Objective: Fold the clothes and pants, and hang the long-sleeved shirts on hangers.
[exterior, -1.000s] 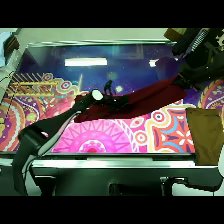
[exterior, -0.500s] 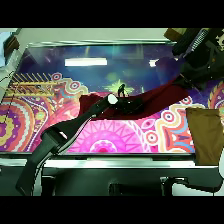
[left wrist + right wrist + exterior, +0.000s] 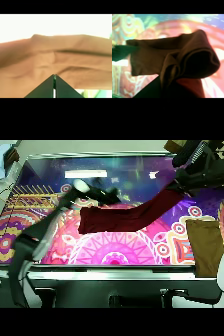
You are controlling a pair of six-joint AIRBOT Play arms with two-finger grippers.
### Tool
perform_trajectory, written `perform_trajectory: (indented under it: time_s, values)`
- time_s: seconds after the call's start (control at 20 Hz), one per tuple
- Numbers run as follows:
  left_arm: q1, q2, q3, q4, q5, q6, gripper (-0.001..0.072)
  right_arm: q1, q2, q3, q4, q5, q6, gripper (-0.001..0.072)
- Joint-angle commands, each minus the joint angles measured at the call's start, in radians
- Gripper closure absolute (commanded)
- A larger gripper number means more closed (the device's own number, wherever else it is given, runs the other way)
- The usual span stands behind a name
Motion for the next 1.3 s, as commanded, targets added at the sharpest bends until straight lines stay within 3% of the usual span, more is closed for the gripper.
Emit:
perform_trajectory:
  time_s: [0.0, 0.2, 0.45, 0.7, 1.1, 1.15, 1.25]
  values:
    - [0.242, 0.192, 0.001, 0.126, -0.156, 0.006, 0.0694, 0.150, -0.013, 0.001, 0.039, 0.131, 0.055, 0.0680]
    - [0.501, 0.352, 0.001, 0.132, -0.277, 0.006, 0.0694, 0.392, -0.092, 0.001, 0.039, 0.261, 0.109, 0.0681]
    - [0.693, 0.437, 0.001, 0.131, -0.331, 0.011, 0.0693, 0.578, -0.237, 0.001, 0.039, 0.408, 0.130, 0.0681]
    - [0.725, 0.439, 0.001, 0.132, -0.354, 0.044, 0.0693, 0.639, -0.347, 0.001, 0.042, 0.505, 0.153, 0.0680]
    - [0.726, 0.439, -0.012, 0.134, -0.356, 0.059, 0.0693, 0.643, -0.399, 0.001, 0.050, 0.549, 0.172, 0.0679]
    - [0.725, 0.439, -0.017, 0.134, -0.356, 0.059, 0.0693, 0.643, -0.401, 0.001, 0.055, 0.565, 0.172, 0.0669]
    - [0.725, 0.439, -0.018, 0.134, -0.357, 0.059, 0.0693, 0.645, -0.404, 0.001, 0.063, 0.592, 0.196, 0.0555]
